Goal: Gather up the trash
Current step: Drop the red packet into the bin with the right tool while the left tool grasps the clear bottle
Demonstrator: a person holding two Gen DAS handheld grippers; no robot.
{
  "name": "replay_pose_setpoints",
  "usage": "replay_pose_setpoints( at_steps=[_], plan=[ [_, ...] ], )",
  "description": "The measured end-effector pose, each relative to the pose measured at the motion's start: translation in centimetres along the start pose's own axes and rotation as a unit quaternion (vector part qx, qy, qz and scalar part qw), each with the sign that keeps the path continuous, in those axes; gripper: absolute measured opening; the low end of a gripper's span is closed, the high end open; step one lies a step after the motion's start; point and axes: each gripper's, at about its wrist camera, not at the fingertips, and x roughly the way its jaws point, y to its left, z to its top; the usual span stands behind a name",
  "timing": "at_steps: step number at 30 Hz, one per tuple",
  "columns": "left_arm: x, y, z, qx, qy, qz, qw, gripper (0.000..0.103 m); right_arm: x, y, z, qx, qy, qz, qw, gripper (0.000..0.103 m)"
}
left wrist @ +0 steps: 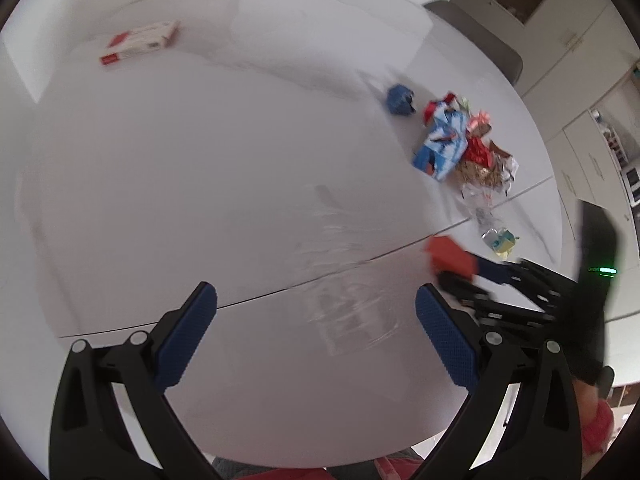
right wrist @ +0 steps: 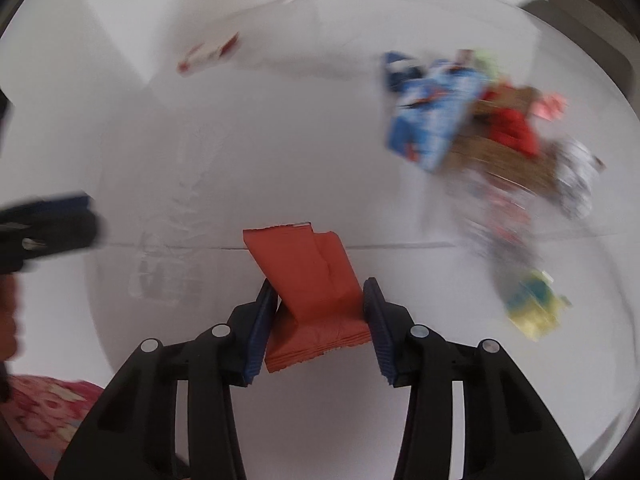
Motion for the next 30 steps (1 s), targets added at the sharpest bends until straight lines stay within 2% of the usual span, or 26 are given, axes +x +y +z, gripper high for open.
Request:
replay_pose_setpoints(
  at_steps=[3, 9, 10, 12, 16, 21, 26, 27, 28, 30],
  plan=[
    [2.5, -1.0, 0.6, -0.010, 0.025, 0.006, 0.9996, 0.095, -3.9, -2.2, -2.1, 0.033, -0.024, -0.010, 0.999, 0.045],
    [7.3, -2.2, 1.8, -0.037, 0.073, 0.058, 0.9950, 0.094, -10.8, -7.8, -7.7, 0.102, -0.049, -0.065, 0.991, 0.045],
    [7.6, -2.2, 1.8, -0.046, 0.076, 0.060, 0.9943, 0.091, -11.7, -8.7, -8.5, 0.116, -0.051, -0.073, 0.989, 0.045],
    [8.3, -1.9, 1.7, -0.070, 0.085, 0.062, 0.9919, 0.070, -14.0, -11.0, -11.1, 0.148, -0.057, -0.097, 0.983, 0.045],
    [8.6, -1.8, 1.6, -0.087, 0.088, 0.059, 0.9905, 0.065, -16.4, -14.7, -15.1, 0.216, -0.069, -0.123, 0.966, 0.045],
    [7.4, -4.2, 1.0, -0.041, 0.074, 0.070, 0.9939, 0.062, -16.7, -19.5, -19.6, 0.285, -0.062, -0.159, 0.943, 0.046],
    [4.6, -10.8, -0.4, 0.047, 0.052, 0.040, 0.9967, 0.062, -12.0, -25.2, -25.0, 0.343, -0.015, -0.174, 0.923, 0.047],
    [4.2, -12.0, -0.6, 0.061, 0.049, 0.033, 0.9964, 0.062, -10.5, -26.8, -26.4, 0.360, -0.003, -0.172, 0.917, 0.049],
    [3.6, -13.5, -0.9, 0.079, 0.045, 0.025, 0.9955, 0.062, -9.3, -28.1, -27.5, 0.375, 0.005, -0.164, 0.912, 0.062],
    [2.6, -17.4, -1.4, 0.121, 0.038, 0.008, 0.9919, 0.062, -7.7, -29.8, -29.0, 0.396, 0.020, -0.164, 0.903, 0.076]
  ],
)
